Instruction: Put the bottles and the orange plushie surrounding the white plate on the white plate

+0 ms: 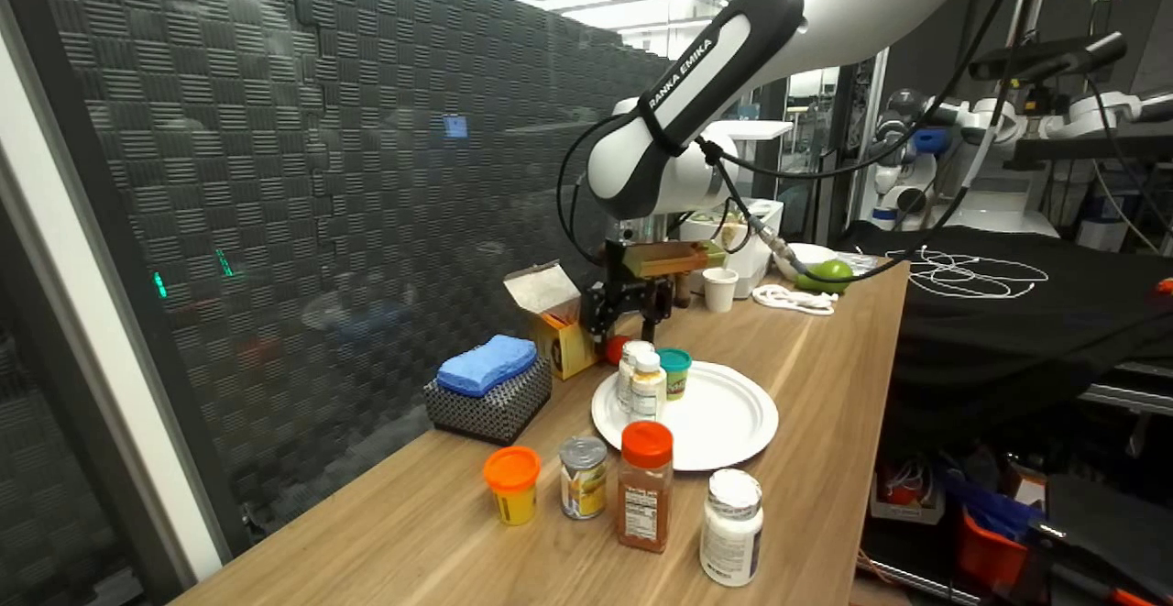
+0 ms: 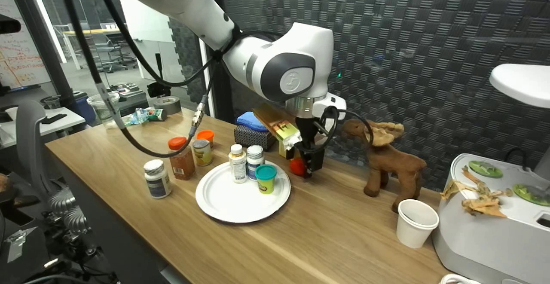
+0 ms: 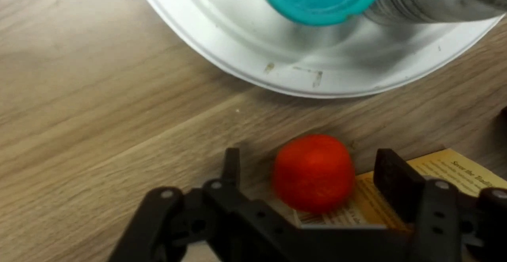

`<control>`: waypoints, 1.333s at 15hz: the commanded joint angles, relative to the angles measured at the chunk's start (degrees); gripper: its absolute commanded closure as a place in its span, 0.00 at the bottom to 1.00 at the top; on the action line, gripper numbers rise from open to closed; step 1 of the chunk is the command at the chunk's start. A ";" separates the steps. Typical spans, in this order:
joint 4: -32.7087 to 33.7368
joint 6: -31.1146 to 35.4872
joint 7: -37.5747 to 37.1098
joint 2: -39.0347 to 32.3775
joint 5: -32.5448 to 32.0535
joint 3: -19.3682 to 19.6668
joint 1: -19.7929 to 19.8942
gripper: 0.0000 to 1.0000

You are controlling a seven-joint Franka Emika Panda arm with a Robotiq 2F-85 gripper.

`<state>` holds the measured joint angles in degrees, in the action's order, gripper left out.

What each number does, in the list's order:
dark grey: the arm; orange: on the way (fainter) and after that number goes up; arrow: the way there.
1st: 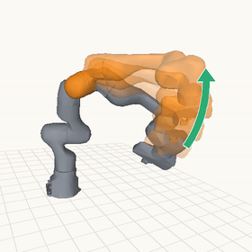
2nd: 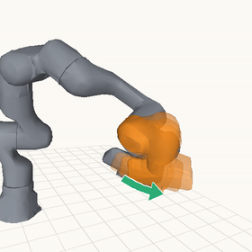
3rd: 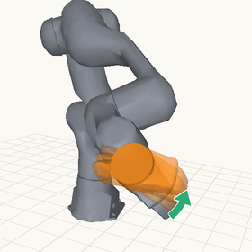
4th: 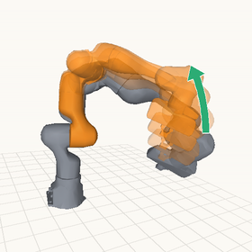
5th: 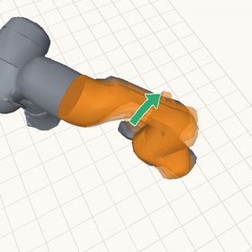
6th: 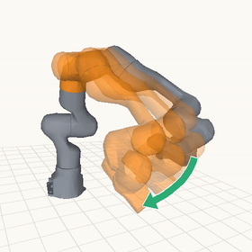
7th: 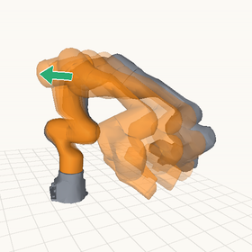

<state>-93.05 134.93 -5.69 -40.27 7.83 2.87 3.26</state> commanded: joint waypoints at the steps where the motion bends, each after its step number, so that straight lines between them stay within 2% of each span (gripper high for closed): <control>1: 3.55 -0.99 0.75 -1.48 -0.58 -0.49 0.51 0.44; 5: 1.23 -0.59 0.06 0.62 -1.04 0.03 0.02 0.74; 11: -8.74 7.13 -2.29 7.86 -2.98 2.08 -1.40 0.75; 20: -34.20 27.01 -9.07 23.13 -5.94 6.51 -3.19 0.75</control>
<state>-117.25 155.98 -12.17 -23.91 3.24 8.07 1.27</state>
